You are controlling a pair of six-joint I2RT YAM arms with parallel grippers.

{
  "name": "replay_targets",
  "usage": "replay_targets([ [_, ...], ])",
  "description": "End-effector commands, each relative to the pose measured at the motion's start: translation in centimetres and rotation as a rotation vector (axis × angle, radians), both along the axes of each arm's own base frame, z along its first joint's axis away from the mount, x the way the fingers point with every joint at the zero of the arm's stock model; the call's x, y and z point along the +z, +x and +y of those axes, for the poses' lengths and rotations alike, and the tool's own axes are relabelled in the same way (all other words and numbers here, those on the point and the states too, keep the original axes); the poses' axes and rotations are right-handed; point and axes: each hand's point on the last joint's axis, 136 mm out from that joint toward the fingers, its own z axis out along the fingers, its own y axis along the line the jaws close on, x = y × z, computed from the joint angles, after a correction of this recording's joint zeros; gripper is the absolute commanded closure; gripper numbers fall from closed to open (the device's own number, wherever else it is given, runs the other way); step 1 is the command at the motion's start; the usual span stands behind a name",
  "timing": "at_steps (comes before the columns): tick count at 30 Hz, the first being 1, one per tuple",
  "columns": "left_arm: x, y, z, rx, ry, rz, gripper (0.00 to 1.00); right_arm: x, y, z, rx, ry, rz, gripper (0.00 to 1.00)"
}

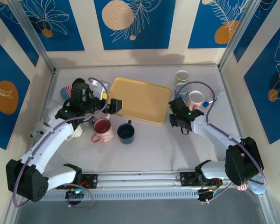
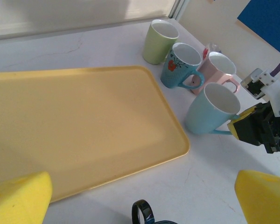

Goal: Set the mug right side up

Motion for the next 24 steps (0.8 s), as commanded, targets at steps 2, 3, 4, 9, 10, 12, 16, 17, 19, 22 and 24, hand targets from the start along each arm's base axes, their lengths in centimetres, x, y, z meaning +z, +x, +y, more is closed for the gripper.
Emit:
replay_targets([
  [2,-0.2,0.2,0.2,0.016,-0.013,-0.001,0.00,0.4,1.6,0.3,0.003,-0.005,-0.074,0.98],
  [3,-0.2,0.2,0.2,0.016,-0.014,-0.001,0.00,0.2,1.7,0.3,0.004,-0.008,-0.072,0.97],
  [4,-0.2,0.2,0.2,0.017,-0.013,-0.003,0.00,0.1,1.7,0.3,0.004,-0.008,-0.070,0.95],
  [9,-0.1,0.1,0.2,0.013,-0.008,-0.021,0.00,-0.6,1.3,0.1,0.001,-0.014,-0.055,0.87],
  [10,0.0,0.1,0.3,0.013,-0.007,-0.023,0.00,-0.7,1.2,0.1,-0.001,-0.013,-0.049,0.85],
  [12,-0.1,0.1,0.4,0.015,-0.001,-0.028,0.00,-0.8,0.8,0.0,-0.010,-0.008,-0.041,0.82],
  [16,-0.3,0.4,0.6,0.034,0.010,-0.034,0.00,-0.2,0.1,-0.1,-0.020,0.019,-0.042,0.64],
  [17,-0.4,0.6,0.7,0.042,0.014,-0.032,0.00,0.3,0.0,-0.1,-0.018,0.026,-0.046,0.61],
  [19,-0.4,1.0,1.0,0.073,0.018,-0.031,0.00,1.8,-0.2,0.4,0.010,0.051,-0.059,0.51],
  [22,-0.4,1.5,1.6,0.120,0.015,-0.043,0.00,5.6,0.1,1.9,0.106,0.133,-0.136,0.41],
  [24,-0.3,1.9,2.0,0.148,0.016,-0.067,0.00,8.5,0.2,3.3,0.189,0.221,-0.187,0.28],
])
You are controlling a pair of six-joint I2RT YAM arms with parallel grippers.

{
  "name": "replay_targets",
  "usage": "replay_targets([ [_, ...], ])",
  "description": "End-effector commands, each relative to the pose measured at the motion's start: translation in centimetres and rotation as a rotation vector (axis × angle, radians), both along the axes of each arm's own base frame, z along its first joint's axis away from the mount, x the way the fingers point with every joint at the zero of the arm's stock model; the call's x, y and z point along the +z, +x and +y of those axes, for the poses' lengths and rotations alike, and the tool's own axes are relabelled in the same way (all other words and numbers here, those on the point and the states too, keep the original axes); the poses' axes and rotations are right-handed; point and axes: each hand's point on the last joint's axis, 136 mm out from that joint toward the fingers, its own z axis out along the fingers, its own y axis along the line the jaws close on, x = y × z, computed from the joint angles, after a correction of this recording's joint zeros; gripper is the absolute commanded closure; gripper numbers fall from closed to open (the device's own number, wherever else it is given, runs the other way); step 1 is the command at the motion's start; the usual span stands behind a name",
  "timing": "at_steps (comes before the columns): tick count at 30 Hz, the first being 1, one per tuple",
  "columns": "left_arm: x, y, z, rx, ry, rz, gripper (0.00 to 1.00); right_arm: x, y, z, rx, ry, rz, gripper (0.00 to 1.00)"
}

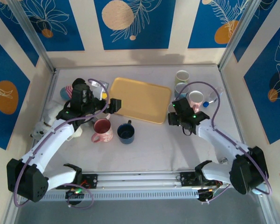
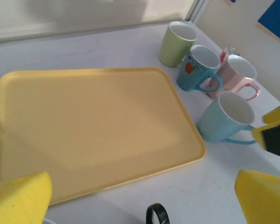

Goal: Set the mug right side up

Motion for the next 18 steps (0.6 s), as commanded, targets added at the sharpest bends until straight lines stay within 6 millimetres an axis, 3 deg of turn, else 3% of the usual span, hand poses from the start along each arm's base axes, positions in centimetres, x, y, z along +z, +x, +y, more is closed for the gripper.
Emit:
replay_targets([
  [1,0.5,0.8,1.2,0.077,0.001,-0.056,0.00,5.7,0.5,2.6,0.143,0.140,-0.102,0.22],
  [5,0.4,1.6,2.2,0.128,0.062,-0.108,0.00,9.4,1.7,3.2,0.182,0.242,-0.154,0.01],
  [9,0.3,2.6,3.2,0.174,0.125,-0.169,0.00,11.9,4.6,2.0,0.171,0.347,-0.210,0.01],
  [13,0.1,4.0,4.0,0.214,0.171,-0.211,0.00,12.4,8.9,-2.4,0.100,0.381,-0.306,0.01],
  [18,-0.9,6.2,5.2,0.261,0.226,-0.253,0.00,10.6,12.3,-8.7,-0.019,0.498,-0.323,0.00],
])
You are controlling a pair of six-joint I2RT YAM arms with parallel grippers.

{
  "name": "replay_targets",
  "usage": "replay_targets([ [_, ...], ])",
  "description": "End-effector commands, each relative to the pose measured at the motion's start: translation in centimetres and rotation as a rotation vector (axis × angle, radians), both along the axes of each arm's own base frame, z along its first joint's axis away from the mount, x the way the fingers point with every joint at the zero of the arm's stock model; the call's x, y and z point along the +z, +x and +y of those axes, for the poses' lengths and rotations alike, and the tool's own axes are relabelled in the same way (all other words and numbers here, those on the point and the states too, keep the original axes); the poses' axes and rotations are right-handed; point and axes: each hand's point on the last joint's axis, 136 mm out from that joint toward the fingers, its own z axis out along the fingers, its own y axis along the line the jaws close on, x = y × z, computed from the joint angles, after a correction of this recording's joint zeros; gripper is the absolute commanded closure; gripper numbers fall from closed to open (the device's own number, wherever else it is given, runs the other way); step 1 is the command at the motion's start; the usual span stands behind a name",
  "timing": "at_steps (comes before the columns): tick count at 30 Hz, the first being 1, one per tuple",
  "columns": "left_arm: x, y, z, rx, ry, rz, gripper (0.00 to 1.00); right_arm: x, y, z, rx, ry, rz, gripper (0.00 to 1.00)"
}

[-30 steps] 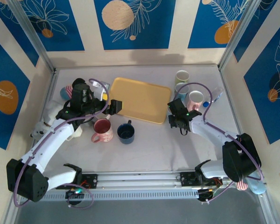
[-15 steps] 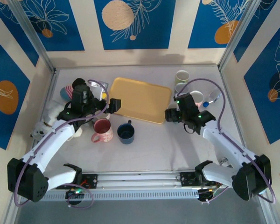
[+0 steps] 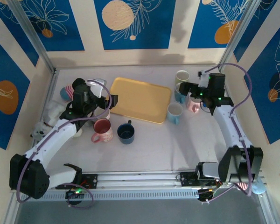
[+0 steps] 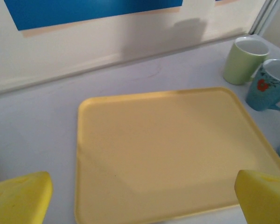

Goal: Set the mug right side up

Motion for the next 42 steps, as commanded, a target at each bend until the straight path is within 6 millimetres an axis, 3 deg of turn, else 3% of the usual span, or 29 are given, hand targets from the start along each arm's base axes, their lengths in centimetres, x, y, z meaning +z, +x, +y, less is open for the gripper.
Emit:
replay_targets([
  [1,-0.6,2.1,2.0,0.082,0.067,-0.064,0.00,0.7,1.5,-1.4,0.034,0.088,-0.083,0.00],
  [4,-1.4,3.2,3.2,0.118,0.095,-0.062,0.00,-1.2,1.6,-1.5,0.038,0.031,-0.103,0.00],
  [8,-2.1,4.1,4.4,0.161,0.093,-0.051,0.00,-3.7,1.2,0.1,0.074,-0.057,-0.102,0.00],
  [18,-2.3,4.7,4.7,0.164,0.084,-0.047,0.00,-7.9,-0.2,0.9,0.095,-0.134,-0.196,0.01],
  [29,-1.9,4.1,4.9,0.166,0.074,-0.056,0.00,-7.5,-0.2,0.9,0.091,-0.145,-0.240,0.01],
  [42,-1.7,3.7,4.9,0.166,0.064,-0.052,0.00,-6.8,1.4,0.8,0.100,-0.113,-0.196,0.01],
])
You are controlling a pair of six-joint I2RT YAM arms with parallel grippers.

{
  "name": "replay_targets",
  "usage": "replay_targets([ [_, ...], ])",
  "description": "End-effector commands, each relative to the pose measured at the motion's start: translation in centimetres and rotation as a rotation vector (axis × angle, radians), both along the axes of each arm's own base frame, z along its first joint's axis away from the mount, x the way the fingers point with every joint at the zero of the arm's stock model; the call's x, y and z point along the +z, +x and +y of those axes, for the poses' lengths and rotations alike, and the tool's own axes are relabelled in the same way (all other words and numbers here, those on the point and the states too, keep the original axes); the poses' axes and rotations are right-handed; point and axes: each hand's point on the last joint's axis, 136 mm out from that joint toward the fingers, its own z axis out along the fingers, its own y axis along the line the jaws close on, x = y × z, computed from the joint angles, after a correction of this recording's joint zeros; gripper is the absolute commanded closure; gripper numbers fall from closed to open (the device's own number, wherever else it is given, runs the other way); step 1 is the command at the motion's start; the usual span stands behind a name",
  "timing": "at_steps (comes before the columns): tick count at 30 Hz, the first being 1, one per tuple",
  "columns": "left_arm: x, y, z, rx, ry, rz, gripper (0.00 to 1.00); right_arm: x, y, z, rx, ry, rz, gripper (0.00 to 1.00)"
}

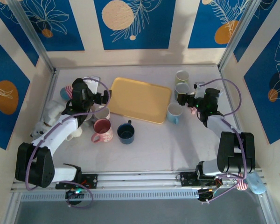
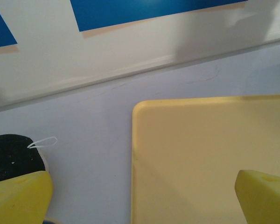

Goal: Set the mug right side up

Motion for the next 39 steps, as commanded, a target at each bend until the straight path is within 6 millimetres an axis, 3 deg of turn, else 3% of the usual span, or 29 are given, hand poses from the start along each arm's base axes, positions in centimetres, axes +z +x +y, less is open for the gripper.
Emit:
replay_targets([
  [1,0.4,-0.2,0.6,0.016,-0.005,-0.011,0.00,0.9,0.2,0.1,0.017,0.000,-0.009,0.01],
  [10,0.3,-0.1,1.1,0.021,0.011,-0.012,0.00,3.7,-0.1,0.3,0.025,0.011,-0.018,0.01],
  [15,0.2,-0.1,1.2,0.018,-0.001,-0.013,0.00,3.8,-0.4,0.0,0.012,0.062,0.017,0.01],
  [20,-0.5,-0.1,1.2,0.008,0.009,0.000,0.00,4.2,-1.5,0.0,0.026,0.016,-0.083,0.01],
  [23,-0.4,0.0,1.3,0.011,0.007,-0.002,0.00,3.6,-1.5,-0.6,-0.003,0.017,-0.055,0.01],
  [39,-0.8,0.1,1.6,0.013,0.005,0.006,0.00,0.3,-2.6,0.7,0.038,0.042,-0.049,0.01],
])
